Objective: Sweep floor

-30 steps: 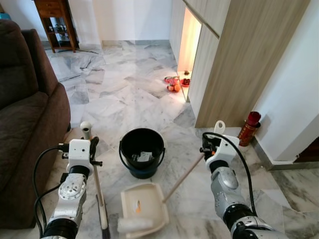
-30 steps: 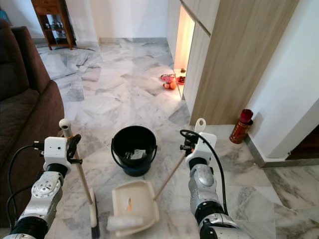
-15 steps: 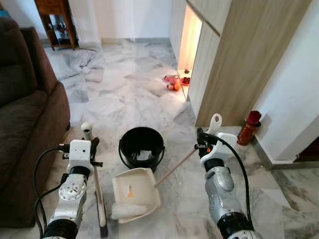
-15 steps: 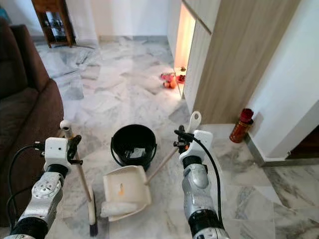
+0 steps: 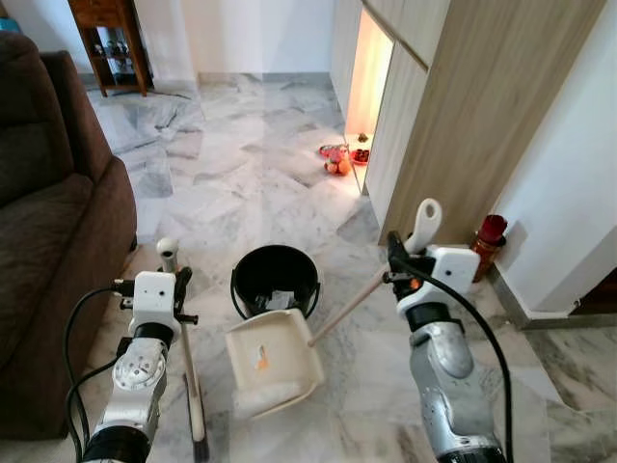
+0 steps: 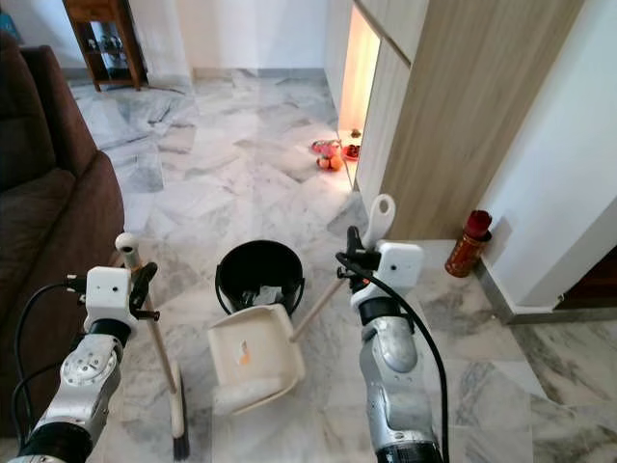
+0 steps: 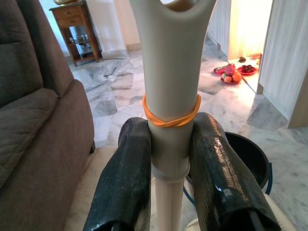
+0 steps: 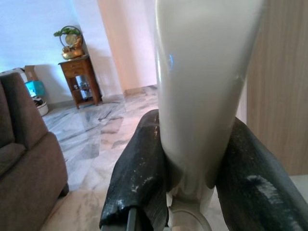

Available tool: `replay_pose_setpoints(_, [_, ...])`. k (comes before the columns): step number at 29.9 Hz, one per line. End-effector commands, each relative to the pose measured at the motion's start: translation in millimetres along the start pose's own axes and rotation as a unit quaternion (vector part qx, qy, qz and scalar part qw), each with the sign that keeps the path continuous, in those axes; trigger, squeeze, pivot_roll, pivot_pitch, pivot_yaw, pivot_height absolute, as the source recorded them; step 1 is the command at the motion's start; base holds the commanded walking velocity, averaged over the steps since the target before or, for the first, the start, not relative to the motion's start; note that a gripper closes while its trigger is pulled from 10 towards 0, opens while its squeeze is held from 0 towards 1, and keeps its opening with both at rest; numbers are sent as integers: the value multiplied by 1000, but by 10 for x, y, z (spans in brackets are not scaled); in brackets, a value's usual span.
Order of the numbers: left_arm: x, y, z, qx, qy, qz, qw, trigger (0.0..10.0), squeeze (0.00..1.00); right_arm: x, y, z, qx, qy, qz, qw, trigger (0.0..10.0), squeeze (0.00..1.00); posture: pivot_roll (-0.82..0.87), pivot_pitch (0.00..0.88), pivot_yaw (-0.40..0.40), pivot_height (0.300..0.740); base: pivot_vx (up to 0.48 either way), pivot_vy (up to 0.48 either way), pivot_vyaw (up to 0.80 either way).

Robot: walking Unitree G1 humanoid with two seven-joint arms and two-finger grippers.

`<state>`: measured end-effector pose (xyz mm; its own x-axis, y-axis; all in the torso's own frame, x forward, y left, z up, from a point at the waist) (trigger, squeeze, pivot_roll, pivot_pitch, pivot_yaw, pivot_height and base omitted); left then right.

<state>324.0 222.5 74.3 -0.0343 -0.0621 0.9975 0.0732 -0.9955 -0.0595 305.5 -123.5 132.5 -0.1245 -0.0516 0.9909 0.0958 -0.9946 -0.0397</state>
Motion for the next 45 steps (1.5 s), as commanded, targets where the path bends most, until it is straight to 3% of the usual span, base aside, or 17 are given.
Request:
replay_pose_setpoints(1, [91,-3,28,-7,20,7,1000,10000,0,207,-58,9,10,31,2,999,10000,0,116,0,-18,740,0,0,0])
replay_pose_setpoints(10, [94,24,35,-11,21,5,1000,10000,0,435,-100,-72,22,33,1,999,10000,0,112,0,-20,740,0,0,0])
replay_pose_setpoints(15, [100,34,51,-15,21,5,1000,10000,0,825,-143,37,20,85,16,996,10000,0,107,0,-18,740,0,0,0])
replay_pose_setpoints(18, [103,44,54,-16,22,4,1000,10000,0,881,-149,75,14,100,22,995,10000,0,112,0,-18,740,0,0,0])
replay_pose_setpoints(36, [136,-1,58,-2,30,7,1000,10000,0,980,-91,367,-45,142,15,989,10000,0,128,0,-17,740,0,0,0])
replay_pose_setpoints(45, [135,-23,51,3,31,8,999,10000,0,985,-124,385,-40,149,24,988,10000,0,131,0,-20,740,0,0,0])
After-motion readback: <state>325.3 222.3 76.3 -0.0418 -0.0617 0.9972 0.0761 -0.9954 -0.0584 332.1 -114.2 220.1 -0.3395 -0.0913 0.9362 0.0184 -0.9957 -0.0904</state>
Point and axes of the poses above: a point about 5 cm out from each wrist's last joint towards the gripper, its own z axis pointing out of the wrist towards the gripper, its own x axis along the axis of the wrist's last joint, y = z × x, the point moved 2 cm from there along z, pointing out of the wrist towards the gripper, and after that the axes turned 8 degrees about -z, right-handed, at the moved point
